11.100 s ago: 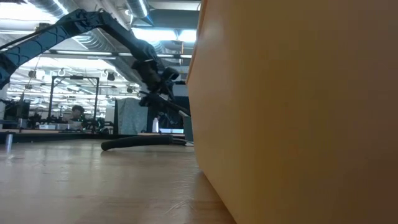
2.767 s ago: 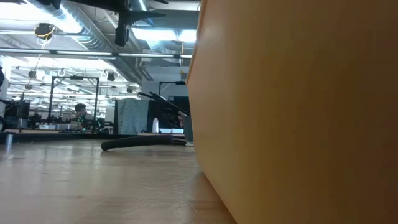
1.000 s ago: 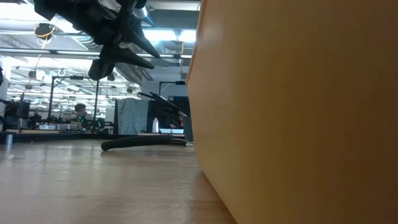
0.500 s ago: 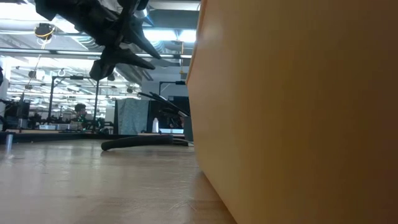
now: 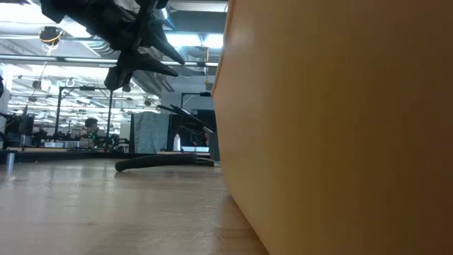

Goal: Pick & Place Kitchen Items
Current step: Put the small blue spatula into the yellow bin

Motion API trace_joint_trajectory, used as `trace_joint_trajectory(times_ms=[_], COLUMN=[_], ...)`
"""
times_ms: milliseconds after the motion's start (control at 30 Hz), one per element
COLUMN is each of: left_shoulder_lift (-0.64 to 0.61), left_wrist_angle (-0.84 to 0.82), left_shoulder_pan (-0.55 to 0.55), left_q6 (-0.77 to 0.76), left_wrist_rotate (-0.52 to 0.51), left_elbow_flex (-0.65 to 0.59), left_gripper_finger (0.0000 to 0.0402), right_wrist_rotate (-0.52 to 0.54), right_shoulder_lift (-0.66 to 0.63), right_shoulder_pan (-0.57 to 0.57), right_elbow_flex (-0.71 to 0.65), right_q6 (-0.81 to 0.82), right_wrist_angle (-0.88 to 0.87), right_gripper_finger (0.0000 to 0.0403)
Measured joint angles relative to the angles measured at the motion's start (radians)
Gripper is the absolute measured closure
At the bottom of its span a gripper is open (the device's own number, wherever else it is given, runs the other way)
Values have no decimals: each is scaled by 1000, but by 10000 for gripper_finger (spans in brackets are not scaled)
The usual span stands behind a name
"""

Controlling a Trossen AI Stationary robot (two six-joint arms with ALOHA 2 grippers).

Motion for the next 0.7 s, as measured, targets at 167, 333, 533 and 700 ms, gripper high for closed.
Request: trace_joint_trajectory(times_ms=[167,333,533,700], left_shoulder_lift=[13,61,183,256], left_wrist_angle=[7,308,893,1030], left_shoulder_pan=[0,-2,-22,-41], left_q6=[-18,-112,-281,-362], left_wrist_rotate=[8,-10,-119,-149], left_elbow_flex=[0,-120,-402,-491], left_gripper_finger=[305,318,335,338], right_wrist_rotate=[-11,-3,-2,34], right_shoulder_lift=[-1,-20,-24,-22], right_shoulder_pan=[6,0,-1,0], right_elbow_flex=[1,12,70,71], right_q6=[26,48,45,34], right_wrist_angle=[-14,-29,-48,-25], right_gripper_finger=[391,402,401,400])
